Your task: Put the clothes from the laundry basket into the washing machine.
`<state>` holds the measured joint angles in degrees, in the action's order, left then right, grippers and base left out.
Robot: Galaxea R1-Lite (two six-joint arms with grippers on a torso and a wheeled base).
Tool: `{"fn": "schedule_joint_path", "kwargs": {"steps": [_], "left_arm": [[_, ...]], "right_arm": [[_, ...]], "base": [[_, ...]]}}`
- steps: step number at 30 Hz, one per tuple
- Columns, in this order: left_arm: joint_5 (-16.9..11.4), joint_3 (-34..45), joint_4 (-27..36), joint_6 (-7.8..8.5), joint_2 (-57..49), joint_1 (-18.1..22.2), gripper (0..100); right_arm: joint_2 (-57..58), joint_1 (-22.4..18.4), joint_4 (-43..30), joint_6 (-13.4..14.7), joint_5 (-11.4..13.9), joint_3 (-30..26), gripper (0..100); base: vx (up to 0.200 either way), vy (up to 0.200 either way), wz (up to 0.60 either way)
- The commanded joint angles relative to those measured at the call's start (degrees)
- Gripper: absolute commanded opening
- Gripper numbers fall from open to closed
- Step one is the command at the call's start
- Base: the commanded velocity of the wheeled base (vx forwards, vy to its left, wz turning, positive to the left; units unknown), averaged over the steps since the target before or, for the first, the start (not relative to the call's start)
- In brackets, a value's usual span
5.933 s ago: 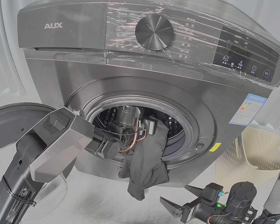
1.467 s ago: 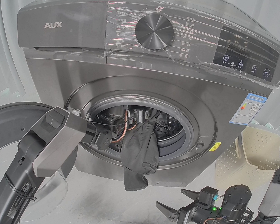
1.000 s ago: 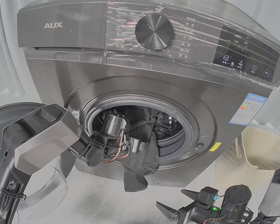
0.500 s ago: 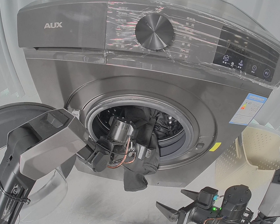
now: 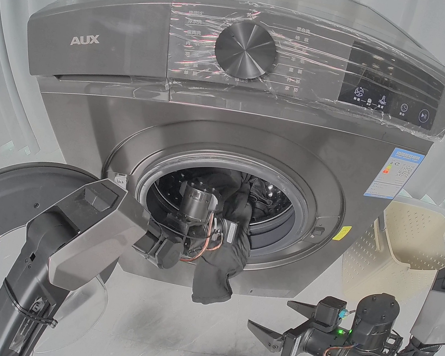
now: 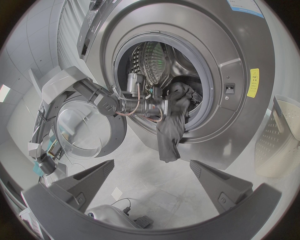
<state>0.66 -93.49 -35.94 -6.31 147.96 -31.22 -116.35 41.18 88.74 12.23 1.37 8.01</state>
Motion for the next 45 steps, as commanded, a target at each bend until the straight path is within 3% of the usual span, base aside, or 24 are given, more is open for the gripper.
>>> {"fn": "schedule_joint_path", "kwargs": {"steps": [1, 4, 9, 10, 15, 18, 19, 21, 22, 24, 27, 33, 34, 38, 42, 45], "left_arm": [[3.2, -9.5, -1.9, -0.89, 1.9, 2.9, 0], [5.6, -18.0, -1.5, -1.16, 4.8, 4.1, 0], [6.3, -20.8, -1.8, -1.24, 6.5, 4.2, 0], [6.3, -20.7, -1.8, -1.33, 6.5, 4.2, 100], [6.3, -15.8, -0.7, -4.58, 4.4, 3.1, 100], [5.3, -10.0, -0.6, -4.67, 1.0, 2.2, 100], [3.6, -2.8, -0.4, -4.58, -2.4, 1.3, 100], [1.6, 1.3, -0.4, -4.50, -4.5, 0.5, 100], [-0.1, 6.0, 0.2, -3.97, -6.5, -0.2, 100], [-0.5, 10.1, 0.6, -1.68, -7.8, -0.8, 100], [-0.6, 12.2, 0.3, 0.34, -7.5, -1.0, 100], [-0.6, 13.1, 0.7, 0.87, -5.5, -1.0, 100], [-0.6, 13.1, 0.7, 1.22, -5.0, -1.0, 0], [-0.6, 11.7, 0.3, 2.18, -3.0, -0.8, 0], [-0.4, 6.0, 0.2, 1.39, -1.8, -0.3, 0], [0.6, -0.5, -0.1, -0.10, -0.7, 0.7, 0]], "right_arm": [[0.1, 0.1, 0.0, 0.0, 0.0, 0.0, 100], [0.0, 0.1, 0.0, 0.0, 0.0, 0.0, 100], [0.1, 0.0, 0.0, 0.0, 0.0, 0.0, 100], [0.1, 0.0, 0.0, 0.0, 0.0, 0.0, 100], [0.0, 0.0, 0.0, 0.0, 0.0, -0.1, 100], [0.0, 0.0, 0.0, 0.0, 0.0, -0.1, 100], [0.0, 0.0, 0.0, 0.0, 0.0, -0.1, 100], [0.0, 0.0, 0.0, 0.0, 0.0, -0.1, 100], [0.0, 0.0, 0.0, 0.0, 0.0, -0.1, 100], [0.0, 0.0, 0.0, 0.0, 0.0, -0.1, 100], [0.0, 0.0, 0.0, 0.0, 0.0, -0.1, 100], [0.1, 0.0, 0.0, 0.0, 0.0, -0.1, 100], [0.1, 0.0, 0.0, 0.0, 0.0, -0.1, 100], [0.2, 0.0, 0.0, 0.0, 0.0, 0.0, 100], [0.2, 0.0, 0.0, 0.0, 0.0, 0.0, 100], [0.2, 0.0, 0.0, 0.0, 0.0, 0.1, 100]], "base": [[0.000, 0.000, 0.00], [0.000, 0.000, 0.00], [0.000, 0.000, 0.00], [0.000, 0.000, 0.00], [0.000, 0.000, 0.00], [0.000, 0.000, 0.00], [0.000, 0.000, 0.00], [0.000, 0.000, 0.00], [0.000, 0.000, 0.00], [0.000, 0.000, 0.00], [0.000, 0.000, 0.00], [0.000, 0.000, 0.00], [0.000, 0.000, 0.00], [0.000, 0.000, 0.00], [0.000, 0.000, 0.00], [0.000, 0.000, 0.00]]}}
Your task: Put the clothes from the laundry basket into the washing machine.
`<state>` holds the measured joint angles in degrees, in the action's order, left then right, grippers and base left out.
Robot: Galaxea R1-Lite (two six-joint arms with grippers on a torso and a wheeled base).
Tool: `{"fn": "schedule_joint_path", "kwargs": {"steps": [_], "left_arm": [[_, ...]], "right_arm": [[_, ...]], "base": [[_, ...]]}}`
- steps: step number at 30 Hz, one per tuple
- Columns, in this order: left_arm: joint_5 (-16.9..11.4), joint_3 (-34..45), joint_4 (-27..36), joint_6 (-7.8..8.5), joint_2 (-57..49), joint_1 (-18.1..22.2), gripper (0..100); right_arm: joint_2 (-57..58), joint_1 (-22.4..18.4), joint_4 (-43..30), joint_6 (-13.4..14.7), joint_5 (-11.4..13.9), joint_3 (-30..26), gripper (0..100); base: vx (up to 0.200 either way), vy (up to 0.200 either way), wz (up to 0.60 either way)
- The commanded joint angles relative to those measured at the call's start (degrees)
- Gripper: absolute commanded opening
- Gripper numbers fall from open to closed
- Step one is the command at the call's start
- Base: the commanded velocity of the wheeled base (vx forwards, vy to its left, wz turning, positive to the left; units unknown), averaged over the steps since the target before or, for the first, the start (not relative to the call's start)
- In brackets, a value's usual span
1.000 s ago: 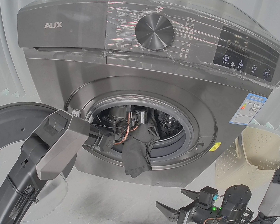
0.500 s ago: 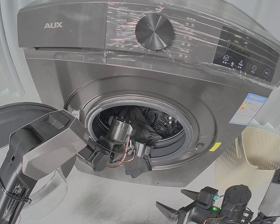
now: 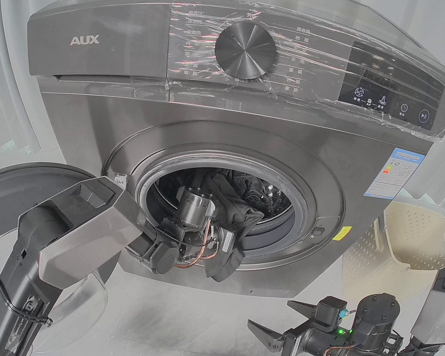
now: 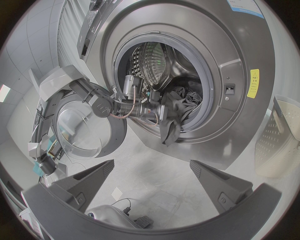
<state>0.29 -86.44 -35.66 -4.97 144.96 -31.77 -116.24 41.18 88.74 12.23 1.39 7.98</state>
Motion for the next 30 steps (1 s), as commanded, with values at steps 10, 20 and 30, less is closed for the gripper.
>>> {"fn": "schedule_joint_path", "kwargs": {"steps": [10, 20, 30], "left_arm": [[5.3, -26.1, -1.5, -3.11, 9.8, 4.7, 0], [5.5, -23.9, -3.7, -3.99, 8.9, 4.2, 100], [-1.3, 0.8, -1.3, -1.35, -0.7, 0.9, 100]], "right_arm": [[0.1, 0.0, 0.0, 0.0, -0.1, 0.0, 100], [0.1, -0.1, 0.0, 0.0, 0.0, 0.0, 100], [0.0, 0.0, 0.0, 0.0, 0.0, 0.0, 100]], "base": [[0.000, 0.000, 0.00], [0.000, 0.000, 0.00], [0.000, 0.000, 0.00]]}}
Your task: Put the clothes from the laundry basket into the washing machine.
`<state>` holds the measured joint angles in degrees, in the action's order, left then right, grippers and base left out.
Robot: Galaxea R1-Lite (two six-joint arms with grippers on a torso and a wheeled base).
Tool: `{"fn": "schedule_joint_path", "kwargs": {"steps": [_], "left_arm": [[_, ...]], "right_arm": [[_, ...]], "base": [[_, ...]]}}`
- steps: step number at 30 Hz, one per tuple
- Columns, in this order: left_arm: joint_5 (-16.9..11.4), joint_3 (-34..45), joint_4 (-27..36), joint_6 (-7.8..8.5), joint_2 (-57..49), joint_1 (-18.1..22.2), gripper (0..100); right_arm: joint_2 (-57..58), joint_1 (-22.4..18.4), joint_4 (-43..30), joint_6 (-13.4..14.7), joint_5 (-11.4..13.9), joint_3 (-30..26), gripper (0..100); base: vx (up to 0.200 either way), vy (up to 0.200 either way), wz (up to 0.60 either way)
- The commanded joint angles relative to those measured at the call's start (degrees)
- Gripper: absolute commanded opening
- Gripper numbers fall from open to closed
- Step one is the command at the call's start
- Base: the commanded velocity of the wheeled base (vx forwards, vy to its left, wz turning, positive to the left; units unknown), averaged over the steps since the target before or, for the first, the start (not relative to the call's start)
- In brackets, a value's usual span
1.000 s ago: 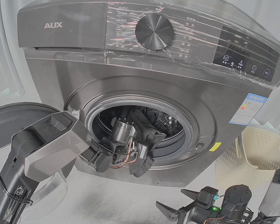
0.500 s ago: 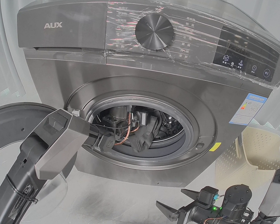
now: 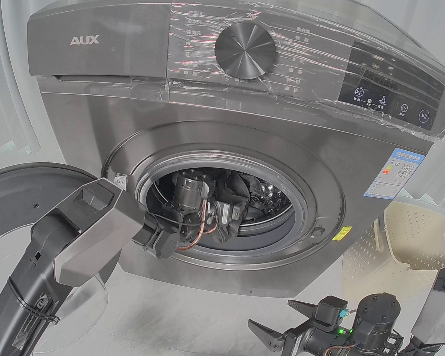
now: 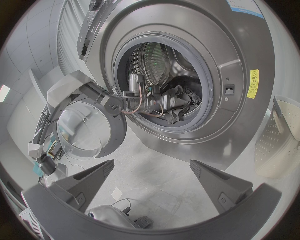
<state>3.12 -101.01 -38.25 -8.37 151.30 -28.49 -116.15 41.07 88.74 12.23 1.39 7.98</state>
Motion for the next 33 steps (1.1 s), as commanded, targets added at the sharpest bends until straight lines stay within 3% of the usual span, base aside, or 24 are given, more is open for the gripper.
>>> {"fn": "schedule_joint_path", "kwargs": {"steps": [1, 6, 7, 13, 16, 20, 25, 32, 33], "left_arm": [[-4.3, 15.6, 1.3, 2.57, -7.0, -2.4, 100], [-3.7, 15.2, 1.2, 4.24, -5.0, -2.1, 100], [-3.7, 15.0, 1.0, 4.51, -4.5, -1.9, 0], [-3.3, 10.1, 0.5, 3.98, -3.3, -1.7, 0], [-0.6, 3.2, 0.2, 3.54, -1.9, -1.0, 0], [0.3, -4.3, -0.2, 2.40, 0.7, 0.1, 0], [2.0, -13.6, -0.9, 2.13, 6.0, 1.2, 0], [2.5, -13.6, -0.7, 1.96, 6.8, 1.9, 0], [2.5, -13.6, -0.6, 1.87, 6.7, 1.9, 100]], "right_arm": [[0.0, 0.2, 0.0, 0.0, 0.0, 0.0, 100], [0.0, 0.1, 0.0, 0.0, 0.0, 0.0, 100], [0.0, 0.1, 0.0, 0.0, 0.0, 0.0, 100], [-0.2, 0.1, 0.0, 0.0, 0.0, 0.0, 100], [-0.2, 0.2, 0.0, 0.0, 0.0, 0.0, 100], [-0.1, 0.1, 0.0, 0.0, 0.0, 0.0, 100], [-0.1, 0.1, 0.0, 0.0, 0.0, 0.0, 100], [-0.1, -0.1, 0.0, 0.0, 0.0, 0.0, 100], [0.0, 0.0, 0.0, 0.0, 0.0, 0.0, 100]], "base": [[0.000, 0.000, 0.00], [0.000, 0.000, 0.00], [0.000, 0.000, 0.00], [0.000, 0.000, 0.00], [0.000, 0.000, 0.00], [0.000, 0.000, 0.00], [0.000, 0.000, 0.00], [0.000, 0.000, 0.00], [0.000, 0.000, 0.00]]}}
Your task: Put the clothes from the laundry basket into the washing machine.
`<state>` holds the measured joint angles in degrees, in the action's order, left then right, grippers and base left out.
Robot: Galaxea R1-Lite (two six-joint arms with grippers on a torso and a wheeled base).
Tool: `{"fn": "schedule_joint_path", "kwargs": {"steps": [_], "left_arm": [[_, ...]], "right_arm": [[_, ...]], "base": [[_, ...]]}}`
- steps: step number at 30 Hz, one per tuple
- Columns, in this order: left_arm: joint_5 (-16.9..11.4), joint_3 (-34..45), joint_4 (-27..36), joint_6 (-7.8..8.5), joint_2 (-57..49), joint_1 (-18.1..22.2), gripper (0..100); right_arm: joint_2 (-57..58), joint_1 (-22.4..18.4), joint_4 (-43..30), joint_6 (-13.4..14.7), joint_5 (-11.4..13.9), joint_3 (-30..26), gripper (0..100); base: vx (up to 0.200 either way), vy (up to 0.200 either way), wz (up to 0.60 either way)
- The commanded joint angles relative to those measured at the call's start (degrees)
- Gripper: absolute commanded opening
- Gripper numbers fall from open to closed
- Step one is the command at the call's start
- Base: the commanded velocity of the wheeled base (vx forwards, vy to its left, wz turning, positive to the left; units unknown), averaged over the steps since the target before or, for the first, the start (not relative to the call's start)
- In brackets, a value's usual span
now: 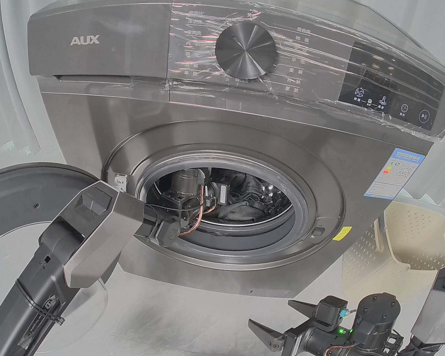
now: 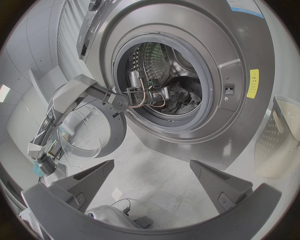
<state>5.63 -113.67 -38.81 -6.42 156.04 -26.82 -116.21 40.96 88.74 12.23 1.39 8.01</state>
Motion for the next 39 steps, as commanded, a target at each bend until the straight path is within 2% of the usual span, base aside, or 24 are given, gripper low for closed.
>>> {"fn": "schedule_joint_path", "kwargs": {"steps": [1, 4, 7, 8, 14, 15, 16, 18, 19, 22, 25, 28, 29, 31, 35, 36, 37, 38, 39], "left_arm": [[0.0, -0.9, 0.0, -0.78, 1.8, 0.1, 100], [0.0, 0.2, 0.0, -3.51, -1.3, -0.7, 100], [-0.7, 7.7, 0.0, -4.30, -6.0, -2.4, 100], [-1.0, 13.9, -0.3, -4.39, -10.0, -3.3, 100], [-2.6, 36.8, -2.5, -3.60, -21.4, -7.5, 100], [-2.6, 36.8, -2.5, -3.60, -21.4, -7.5, 100], [-3.7, 44.3, -4.3, -2.98, -23.9, -9.1, 100], [-4.0, 51.2, -7.0, -1.49, -25.6, -10.4, 100], [-4.0, 51.6, -7.3, -1.40, -25.7, -10.4, 100], [-4.0, 60.7, -13.9, 0.18, -27.4, -11.8, 100], [-4.0, 65.7, -15.8, -0.34, -31.2, -12.6, 100], [-4.1, 72.4, -14.4, -0.34, -38.9, -13.0, 100], [-4.1, 72.4, -14.4, -0.34, -38.9, -13.0, 100], [-4.1, 78.2, -14.1, -0.96, -46.3, -15.0, 100], [-2.7, 84.6, -13.5, -4.56, -56.6, -16.7, 100], [-2.7, 84.6, -13.5, -4.56, -56.6, -16.7, 100], [-1.9, 88.1, -14.0, -4.83, -60.7, -18.7, 100], [-0.2, 89.5, -14.3, -4.39, -61.9, -19.7, 100], [0.2, 89.7, -14.3, -4.47, -62.1, -19.9, 100]], "right_arm": [[0.0, 0.1, 0.0, 0.0, 0.0, 0.0, 100], [0.1, 0.0, 0.0, 0.0, 0.0, 0.0, 100], [0.2, 0.0, 0.0, 0.0, 0.0, -0.1, 100], [0.3, 0.0, 0.0, 0.0, 0.0, -0.1, 100], [0.4, 0.1, 0.0, 0.0, 0.0, -0.1, 100], [0.4, 0.1, 0.0, 0.0, 0.0, -0.1, 100], [0.4, 0.1, 0.0, 0.0, 0.0, -0.1, 100], [0.5, 0.1, 0.0, 0.0, 0.0, -0.2, 100], [0.5, 0.1, 0.0, 0.0, 0.0, -0.2, 100], [1.0, 0.0, 0.0, 0.0, 0.0, -0.2, 100], [1.2, 0.0, 0.0, 0.0, 0.0, -0.3, 100], [1.6, -0.4, -0.1, 0.0, 0.0, -0.4, 100], [1.6, -0.4, -0.1, 0.0, 0.0, -0.4, 100], [2.0, -0.6, -0.1, 0.0, -0.1, -0.9, 100], [3.6, -0.9, -0.1, -0.1, -0.2, -1.9, 100], [3.6, -0.9, -0.1, -0.1, -0.2, -1.9, 100], [4.6, -1.2, -0.1, 0.0, -0.2, -2.1, 100], [5.0, -1.3, -0.1, 0.0, -0.2, -2.5, 100], [5.1, -1.3, -0.1, 0.0, -0.2, -2.6, 100]], "base": [[0.000, 0.000, 0.00], [0.000, 0.000, 0.00], [0.000, 0.000, 0.00], [0.000, 0.000, 0.00], [0.000, 0.000, 0.00], [0.000, 0.000, 0.00], [0.000, 0.000, 0.00], [0.000, 0.000, 0.00], [0.000, 0.000, 0.00], [0.000, 0.000, 0.00], [0.000, 0.000, 0.00], [0.000, 0.000, 0.00], [0.000, 0.000, 0.00], [0.000, 0.000, 0.00], [0.000, 0.000, 0.00], [0.000, 0.000, 0.00], [0.000, 0.000, 0.00], [0.000, 0.000, 0.00], [0.000, 0.000, 0.00]]}}
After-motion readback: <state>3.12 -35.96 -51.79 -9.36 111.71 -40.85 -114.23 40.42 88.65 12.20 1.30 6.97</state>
